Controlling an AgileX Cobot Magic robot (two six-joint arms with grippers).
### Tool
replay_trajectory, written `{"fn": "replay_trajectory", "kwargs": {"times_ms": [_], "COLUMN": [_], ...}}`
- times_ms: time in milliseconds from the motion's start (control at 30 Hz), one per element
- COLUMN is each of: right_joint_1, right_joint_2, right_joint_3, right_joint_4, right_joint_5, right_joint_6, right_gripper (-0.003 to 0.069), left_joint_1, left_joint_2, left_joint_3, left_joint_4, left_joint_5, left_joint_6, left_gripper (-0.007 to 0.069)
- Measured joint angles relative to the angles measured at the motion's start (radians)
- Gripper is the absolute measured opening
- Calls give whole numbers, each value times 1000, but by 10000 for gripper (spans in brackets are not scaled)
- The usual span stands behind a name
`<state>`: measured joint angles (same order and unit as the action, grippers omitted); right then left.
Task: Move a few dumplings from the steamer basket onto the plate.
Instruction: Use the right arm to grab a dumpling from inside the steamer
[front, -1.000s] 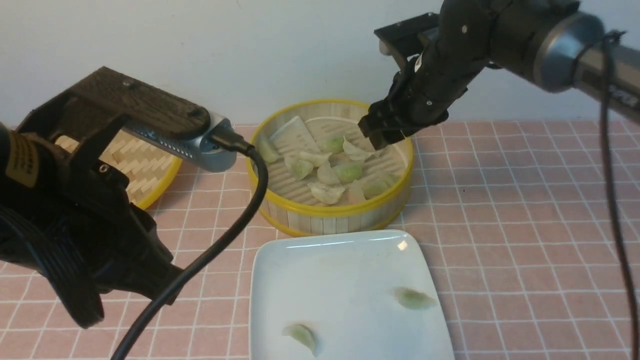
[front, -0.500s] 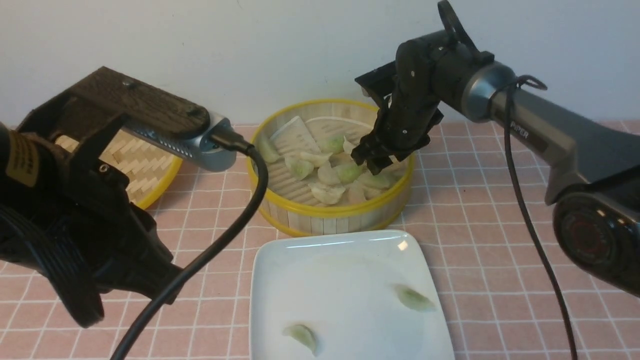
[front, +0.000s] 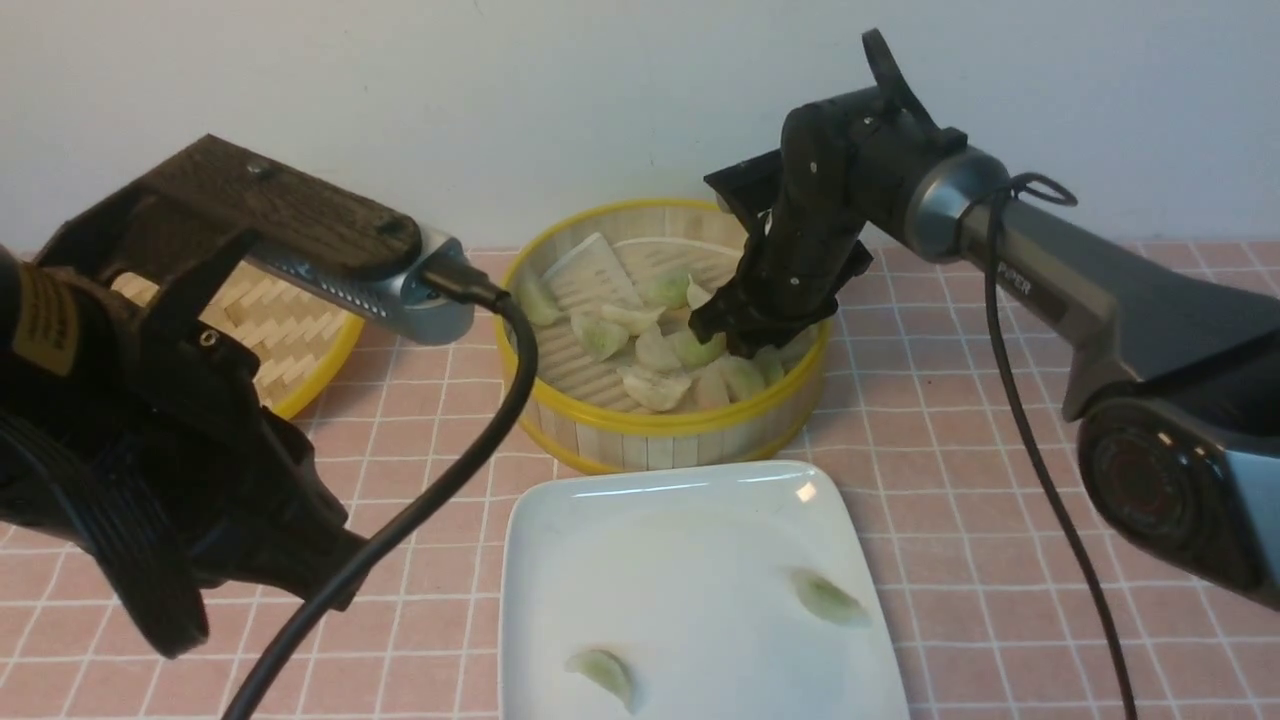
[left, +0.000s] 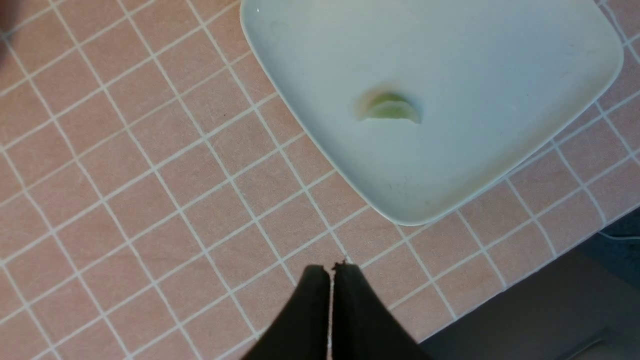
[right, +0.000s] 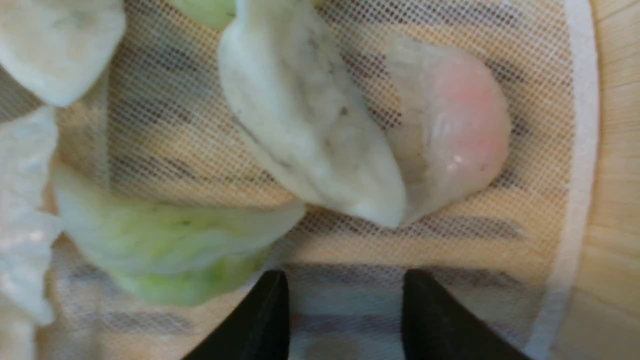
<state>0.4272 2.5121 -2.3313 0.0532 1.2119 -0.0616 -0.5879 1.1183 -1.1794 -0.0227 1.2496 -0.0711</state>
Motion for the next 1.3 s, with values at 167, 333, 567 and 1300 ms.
{"fn": "replay_trajectory", "kwargs": {"times_ms": [167,333,567,1300], "right_joint_1": [0,1,0,1], "right_joint_2": [0,-41,-139,-113], "right_joint_3": [-4,33,137,147], "right_joint_4": [58,47,-21,27], "right_joint_5": [24,25,32,23], "right_joint_6": [40,62,62,44], "right_gripper": [290,290,290,101], "left_joint_1": [0,0,0,0], "left_joint_2": [0,-1,-11,-16], "left_joint_3": [0,0,0,0], "left_joint_4": [0,0,2,-31], "left_joint_5": [0,1,1,1], "left_joint_6": [-14,-22,-24,-24], "left_gripper": [-6,-6,-6,-6]}}
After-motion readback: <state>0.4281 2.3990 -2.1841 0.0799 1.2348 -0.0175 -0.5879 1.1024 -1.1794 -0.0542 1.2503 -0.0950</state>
